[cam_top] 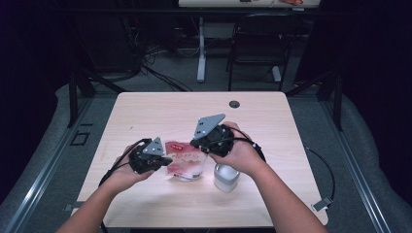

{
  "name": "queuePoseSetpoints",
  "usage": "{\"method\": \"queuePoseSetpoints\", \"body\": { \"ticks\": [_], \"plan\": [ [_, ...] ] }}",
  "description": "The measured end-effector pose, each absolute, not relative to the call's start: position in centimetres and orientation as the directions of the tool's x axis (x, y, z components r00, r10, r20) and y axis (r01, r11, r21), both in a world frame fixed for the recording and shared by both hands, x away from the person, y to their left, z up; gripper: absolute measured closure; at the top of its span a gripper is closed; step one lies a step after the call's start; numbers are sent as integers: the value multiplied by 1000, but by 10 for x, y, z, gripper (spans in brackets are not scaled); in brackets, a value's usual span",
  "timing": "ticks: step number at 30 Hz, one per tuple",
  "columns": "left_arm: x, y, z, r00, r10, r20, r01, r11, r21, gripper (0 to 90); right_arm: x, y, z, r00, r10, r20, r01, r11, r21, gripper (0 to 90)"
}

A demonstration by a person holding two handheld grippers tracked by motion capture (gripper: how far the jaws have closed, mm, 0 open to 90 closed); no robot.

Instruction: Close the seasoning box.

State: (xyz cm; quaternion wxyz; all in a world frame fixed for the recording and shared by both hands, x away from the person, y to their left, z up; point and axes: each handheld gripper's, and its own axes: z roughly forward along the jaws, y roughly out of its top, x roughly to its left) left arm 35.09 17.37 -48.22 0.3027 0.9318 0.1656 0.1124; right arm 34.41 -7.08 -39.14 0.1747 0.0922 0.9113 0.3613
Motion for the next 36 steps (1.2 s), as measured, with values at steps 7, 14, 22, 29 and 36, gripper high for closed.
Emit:
{"method": "queuePoseSetpoints", "body": {
  "ticks": [7, 14, 22, 29, 36],
  "plan": [
    [346, 180, -487, 917, 385, 105, 242, -745, 622, 900, 340, -67, -396, -926, 291, -239, 42, 711, 702, 812],
    [340, 188, -494, 913, 395, 97, 243, -720, 651, 900, 336, -75, -394, -924, 314, -218, 59, 680, 731, 776],
    [335, 195, -499, 907, 408, 101, 242, -705, 667, 900, 332, -94, -386, -921, 346, -178, 89, 632, 770, 726],
    [332, 200, -501, 902, 426, 77, 265, -684, 679, 845, 327, -111, -382, -916, 371, -154, 102, 586, 804, 680],
    [332, 201, -508, 901, 433, 36, 296, -672, 679, 746, 320, -125, -389, -907, 401, -132, 128, 559, 819, 661]
  ]
}}
